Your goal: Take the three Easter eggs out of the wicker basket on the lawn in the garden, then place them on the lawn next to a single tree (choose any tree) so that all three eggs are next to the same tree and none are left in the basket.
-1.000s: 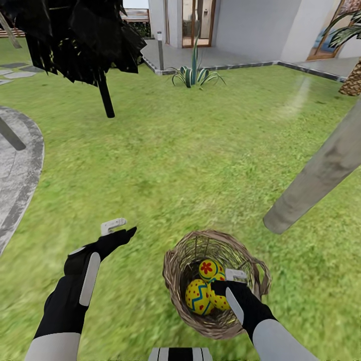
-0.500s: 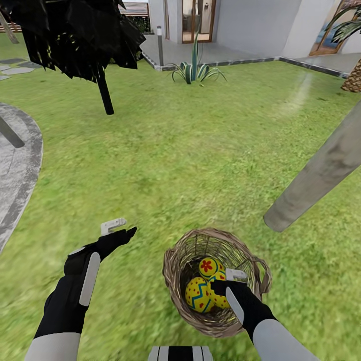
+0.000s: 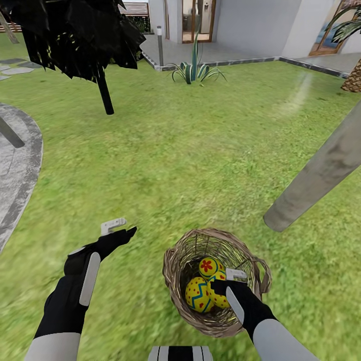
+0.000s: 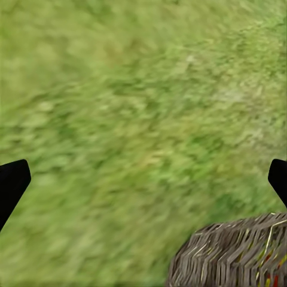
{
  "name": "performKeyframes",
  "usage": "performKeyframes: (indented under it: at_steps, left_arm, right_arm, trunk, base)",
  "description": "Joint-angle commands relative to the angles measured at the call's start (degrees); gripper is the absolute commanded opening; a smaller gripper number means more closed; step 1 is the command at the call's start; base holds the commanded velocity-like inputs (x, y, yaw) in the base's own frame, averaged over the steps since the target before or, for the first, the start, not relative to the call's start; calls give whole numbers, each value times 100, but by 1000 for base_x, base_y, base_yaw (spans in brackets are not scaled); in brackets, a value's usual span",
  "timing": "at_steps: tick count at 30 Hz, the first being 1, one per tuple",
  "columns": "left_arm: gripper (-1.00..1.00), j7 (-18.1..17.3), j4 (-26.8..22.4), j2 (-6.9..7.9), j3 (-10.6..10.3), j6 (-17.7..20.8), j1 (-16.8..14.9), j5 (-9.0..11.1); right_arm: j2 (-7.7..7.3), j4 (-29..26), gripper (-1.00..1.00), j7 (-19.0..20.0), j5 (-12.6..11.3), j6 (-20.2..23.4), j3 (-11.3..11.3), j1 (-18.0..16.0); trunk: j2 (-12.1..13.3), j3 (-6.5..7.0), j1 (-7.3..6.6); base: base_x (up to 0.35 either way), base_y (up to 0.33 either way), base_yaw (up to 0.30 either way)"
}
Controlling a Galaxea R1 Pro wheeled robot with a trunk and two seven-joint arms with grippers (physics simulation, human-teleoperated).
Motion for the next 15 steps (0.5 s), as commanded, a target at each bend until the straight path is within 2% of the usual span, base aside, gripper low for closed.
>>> performKeyframes:
  at_steps: [1,15]
  left_arm:
    - [100,-28,-6,-6,19,37,-3,10]
    - [100,-28,-9,-6,19,37,-3,10]
  right_arm:
    - [-3,92,-100,-53,30,34,-21,3]
    - [-22,19,-100,-53,58,42,-27,3]
  trunk:
    - [-1,-4,0]
    - [-1,-4,0]
  base:
    - [0,0,0]
    - [0,0,0]
